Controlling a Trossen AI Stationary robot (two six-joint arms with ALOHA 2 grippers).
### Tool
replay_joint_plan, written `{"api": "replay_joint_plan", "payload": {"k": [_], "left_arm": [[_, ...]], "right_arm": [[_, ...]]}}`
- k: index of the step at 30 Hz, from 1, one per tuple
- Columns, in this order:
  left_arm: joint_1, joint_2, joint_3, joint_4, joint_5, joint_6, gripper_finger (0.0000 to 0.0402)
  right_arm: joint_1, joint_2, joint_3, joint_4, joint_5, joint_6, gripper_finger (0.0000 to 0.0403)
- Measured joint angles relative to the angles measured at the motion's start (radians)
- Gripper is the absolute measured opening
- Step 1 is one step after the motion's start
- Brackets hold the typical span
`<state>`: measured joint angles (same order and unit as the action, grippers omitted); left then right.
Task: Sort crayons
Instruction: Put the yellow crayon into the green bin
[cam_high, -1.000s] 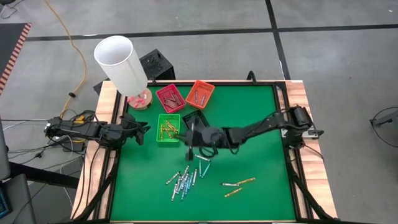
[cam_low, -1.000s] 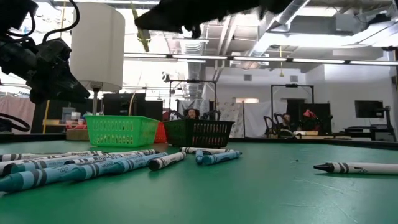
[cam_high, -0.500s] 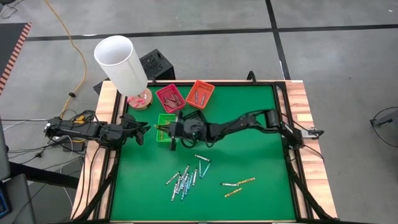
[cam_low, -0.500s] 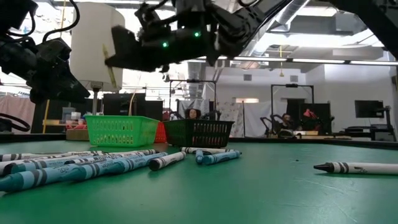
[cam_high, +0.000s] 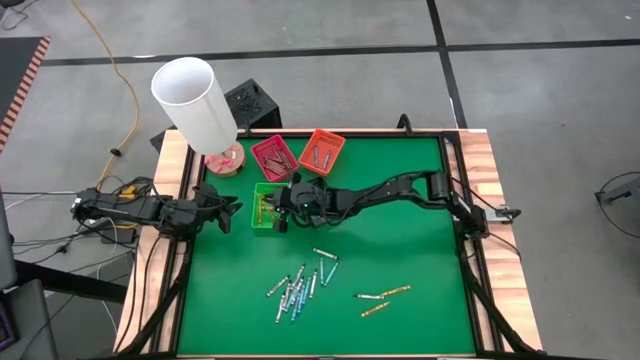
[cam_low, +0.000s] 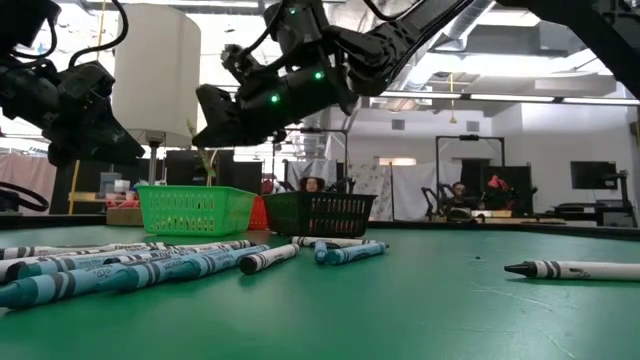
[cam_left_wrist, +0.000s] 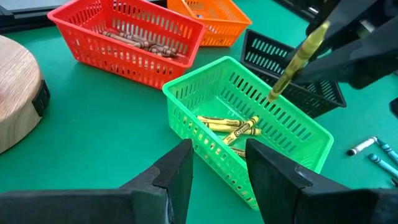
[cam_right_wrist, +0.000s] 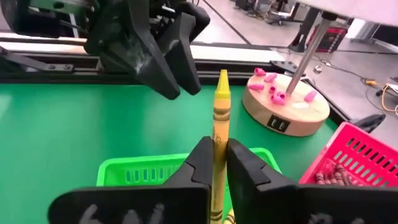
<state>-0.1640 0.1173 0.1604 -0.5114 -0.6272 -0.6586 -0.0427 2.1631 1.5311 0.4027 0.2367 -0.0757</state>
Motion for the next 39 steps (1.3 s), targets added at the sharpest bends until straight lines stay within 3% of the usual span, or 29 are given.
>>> {"api": "replay_joint_plan", "payload": {"k": [11,16,22,28,34,39], "left_arm": [[0.000,0.000,0.000,0.001,0.003,0.000,0.0137],[0.000,0.000,0.000,0.001,0.003,0.000,0.0137],[0.000,0.000,0.000,0.001,0.003,0.000,0.0137],[0.000,0.000,0.000,0.001,0.003,0.000,0.0137],[0.000,0.000,0.000,0.001,0.003,0.000,0.0137],[0.000,0.000,0.000,0.001,0.003,0.000,0.0137]], "right_arm": [[0.006,-0.006,0.000,-0.012,0.000,-0.007,0.0063],[0.046,-0.092,-0.001,-0.063,0.002,-0.084,0.0063],[0.104,-0.294,0.001,-0.359,0.032,-0.074,0.0063],[0.156,-0.454,0.001,-0.743,0.084,0.123,0.0063],[0.231,-0.501,0.001,-1.045,0.094,0.367,0.0063],[0.351,-0.490,-0.004,-1.220,0.196,0.497,0.0063]]}}
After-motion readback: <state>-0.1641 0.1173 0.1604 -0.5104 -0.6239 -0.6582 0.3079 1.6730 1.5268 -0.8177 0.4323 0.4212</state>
